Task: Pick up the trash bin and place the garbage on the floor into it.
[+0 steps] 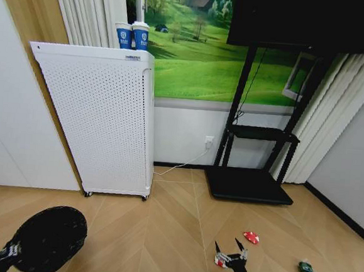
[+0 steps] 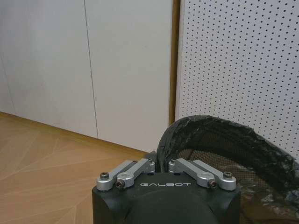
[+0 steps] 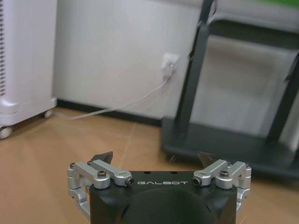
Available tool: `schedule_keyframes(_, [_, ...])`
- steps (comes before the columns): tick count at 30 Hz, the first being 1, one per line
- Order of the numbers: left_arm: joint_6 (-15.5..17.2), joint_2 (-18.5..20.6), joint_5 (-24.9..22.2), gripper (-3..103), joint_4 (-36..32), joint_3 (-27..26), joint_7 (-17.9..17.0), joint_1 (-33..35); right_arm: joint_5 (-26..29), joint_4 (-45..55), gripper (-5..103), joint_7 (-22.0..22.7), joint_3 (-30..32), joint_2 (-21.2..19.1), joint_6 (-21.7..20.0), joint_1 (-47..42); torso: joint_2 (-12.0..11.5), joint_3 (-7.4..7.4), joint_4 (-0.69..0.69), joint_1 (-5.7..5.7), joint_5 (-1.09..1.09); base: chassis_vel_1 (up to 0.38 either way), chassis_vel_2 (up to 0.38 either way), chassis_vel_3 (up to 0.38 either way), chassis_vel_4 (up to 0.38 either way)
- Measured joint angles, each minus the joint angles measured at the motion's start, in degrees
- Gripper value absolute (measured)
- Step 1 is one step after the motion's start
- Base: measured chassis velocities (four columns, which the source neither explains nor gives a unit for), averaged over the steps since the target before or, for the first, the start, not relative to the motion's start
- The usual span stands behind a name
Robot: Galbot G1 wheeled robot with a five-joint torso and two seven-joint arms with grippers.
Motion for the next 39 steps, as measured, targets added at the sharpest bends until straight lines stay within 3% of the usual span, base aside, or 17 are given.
schedule_keyframes(1, [0.0,-0.2,0.1,7,0.1,0.3,0.0,0.2,-1.9,0.2,100,2.3,0.0,0.1,2.1,0.5,0.0,0.00,0.01,0.00,-0.04,0.000,0.000,0.000,0.000])
schedule_keyframes(6, [-0.2,-0.4,0.7,7,0.2,1.1,-0.2,0.0,-2.6,-0.2,100,2.4,-0.4,-0.5,2.5,1.3,0.0,0.00,0.03,0.00,-0.04,0.031,0.006,-0.015,0.005])
schedule_keyframes(10, [-0.2,-0.5,0.9,7,0.1,1.6,-0.3,-0.3,-2.4,-2.8,100,1.5,-1.5,-1.5,-0.7,2.2,0.0,0.00,0.01,-0.01,-0.02,0.000,0.000,0.000,0.000])
schedule_keyframes(12, [-0.2,-0.5,1.0,7,0.1,1.6,-0.3,-0.1,-2.5,-5.8,100,0.2,-2.8,-2.9,-4.7,3.9,0.0,0.00,0.00,0.00,-0.02,0.000,0.000,0.000,0.000])
schedule_keyframes(19, [-0.3,-0.7,0.9,7,0.1,1.5,-0.4,0.3,-1.0,-9.9,100,-3.9,-5.5,-6.0,-9.5,6.0,0.0,0.00,0.03,0.00,-0.02,0.000,0.000,0.000,0.000])
schedule_keyframes(23, [-0.4,-0.9,1.0,7,0.2,1.5,-0.4,0.0,3.1,-10.1,100,-4.4,-6.9,-6.8,-11.0,4.7,0.0,0.00,0.02,-0.01,-0.03,0.000,0.000,0.000,0.000])
schedule_keyframes(39, [-0.5,-1.4,1.8,7,-1.5,3.0,-0.6,1.1,2.0,-17.8,100,-8.9,-11.0,-9.4,-14.4,9.1,0.0,0.00,0.02,-0.01,-0.03,0.000,0.000,0.000,0.000])
